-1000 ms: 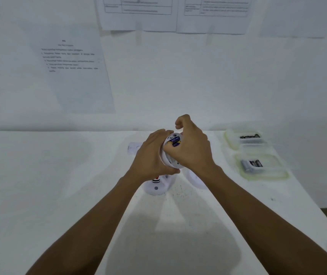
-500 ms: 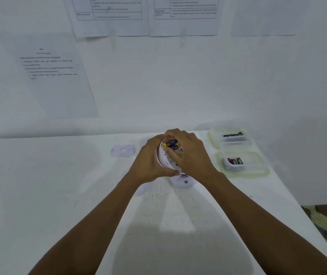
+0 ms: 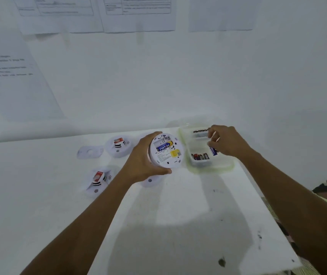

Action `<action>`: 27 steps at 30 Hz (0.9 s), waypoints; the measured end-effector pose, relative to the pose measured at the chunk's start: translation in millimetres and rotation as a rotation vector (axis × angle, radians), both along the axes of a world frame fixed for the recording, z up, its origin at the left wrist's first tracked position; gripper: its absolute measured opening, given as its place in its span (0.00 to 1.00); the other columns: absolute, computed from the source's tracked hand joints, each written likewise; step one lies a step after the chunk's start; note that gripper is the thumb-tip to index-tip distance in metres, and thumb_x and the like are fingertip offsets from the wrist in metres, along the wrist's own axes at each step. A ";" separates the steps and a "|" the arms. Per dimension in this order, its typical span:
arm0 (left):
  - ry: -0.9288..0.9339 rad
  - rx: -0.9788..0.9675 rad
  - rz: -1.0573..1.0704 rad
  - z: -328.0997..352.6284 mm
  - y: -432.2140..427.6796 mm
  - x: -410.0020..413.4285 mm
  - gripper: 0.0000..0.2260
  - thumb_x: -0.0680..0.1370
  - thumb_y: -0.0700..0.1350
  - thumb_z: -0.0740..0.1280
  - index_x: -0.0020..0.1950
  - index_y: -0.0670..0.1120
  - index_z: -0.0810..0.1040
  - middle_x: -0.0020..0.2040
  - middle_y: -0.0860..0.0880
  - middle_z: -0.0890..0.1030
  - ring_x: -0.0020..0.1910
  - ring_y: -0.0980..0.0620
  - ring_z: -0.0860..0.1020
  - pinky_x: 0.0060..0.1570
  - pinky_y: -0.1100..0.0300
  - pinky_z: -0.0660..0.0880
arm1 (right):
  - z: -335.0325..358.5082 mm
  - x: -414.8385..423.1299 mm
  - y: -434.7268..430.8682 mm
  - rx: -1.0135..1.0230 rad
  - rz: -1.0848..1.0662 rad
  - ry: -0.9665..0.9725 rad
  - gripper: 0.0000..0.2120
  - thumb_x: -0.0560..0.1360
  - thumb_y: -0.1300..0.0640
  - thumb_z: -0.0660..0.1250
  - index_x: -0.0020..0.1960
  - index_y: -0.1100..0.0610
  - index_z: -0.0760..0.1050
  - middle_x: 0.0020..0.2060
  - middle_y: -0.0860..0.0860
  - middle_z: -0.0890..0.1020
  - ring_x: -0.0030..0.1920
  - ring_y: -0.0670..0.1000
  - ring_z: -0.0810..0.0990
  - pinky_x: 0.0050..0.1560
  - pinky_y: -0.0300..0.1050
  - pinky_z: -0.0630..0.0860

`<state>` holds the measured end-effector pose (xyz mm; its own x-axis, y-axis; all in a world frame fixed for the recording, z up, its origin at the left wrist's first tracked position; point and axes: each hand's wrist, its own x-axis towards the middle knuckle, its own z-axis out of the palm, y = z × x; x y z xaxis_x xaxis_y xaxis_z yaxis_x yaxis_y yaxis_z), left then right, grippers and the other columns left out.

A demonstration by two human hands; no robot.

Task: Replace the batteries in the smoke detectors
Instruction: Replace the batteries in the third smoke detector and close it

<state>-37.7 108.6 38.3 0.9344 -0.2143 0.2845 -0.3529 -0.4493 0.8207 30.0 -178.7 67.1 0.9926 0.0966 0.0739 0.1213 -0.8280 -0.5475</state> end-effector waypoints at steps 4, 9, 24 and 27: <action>-0.006 0.001 0.011 0.4 -23.5 -1.2 0.45 0.56 0.54 0.82 0.70 0.53 0.67 0.63 0.58 0.74 0.63 0.59 0.73 0.61 0.66 0.71 | -13.4 14.2 -10.7 -0.120 0.029 0.165 0.07 0.70 0.61 0.71 0.43 0.53 0.75 0.41 0.55 0.84 0.36 0.54 0.85 0.46 0.51 0.82; -0.010 -0.002 0.008 -4.5 -38.4 -6.5 0.44 0.58 0.52 0.82 0.71 0.50 0.67 0.63 0.60 0.73 0.64 0.59 0.72 0.63 0.64 0.71 | -26.7 15.7 -9.6 -0.184 0.085 0.160 0.06 0.74 0.62 0.66 0.43 0.51 0.75 0.46 0.53 0.81 0.44 0.54 0.83 0.46 0.47 0.80; -0.063 0.037 -0.008 -7.9 -55.3 -1.1 0.44 0.58 0.58 0.80 0.70 0.53 0.67 0.65 0.56 0.74 0.65 0.54 0.72 0.65 0.57 0.71 | 10.9 -51.3 29.2 0.423 0.147 -0.111 0.03 0.75 0.61 0.69 0.45 0.55 0.81 0.47 0.47 0.81 0.45 0.46 0.82 0.45 0.39 0.78; -0.110 0.076 0.009 -8.8 -56.3 2.7 0.44 0.58 0.56 0.82 0.70 0.52 0.68 0.65 0.54 0.75 0.64 0.52 0.73 0.66 0.51 0.72 | 4.2 -57.4 46.1 0.399 0.071 -0.160 0.03 0.76 0.60 0.69 0.46 0.56 0.82 0.49 0.49 0.82 0.44 0.45 0.81 0.46 0.40 0.79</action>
<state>-35.0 52.3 29.5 0.9006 -0.2306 0.3685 -0.4343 -0.5120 0.7411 -27.3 -132.6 71.3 0.9576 0.0971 0.2714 0.2796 -0.5417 -0.7927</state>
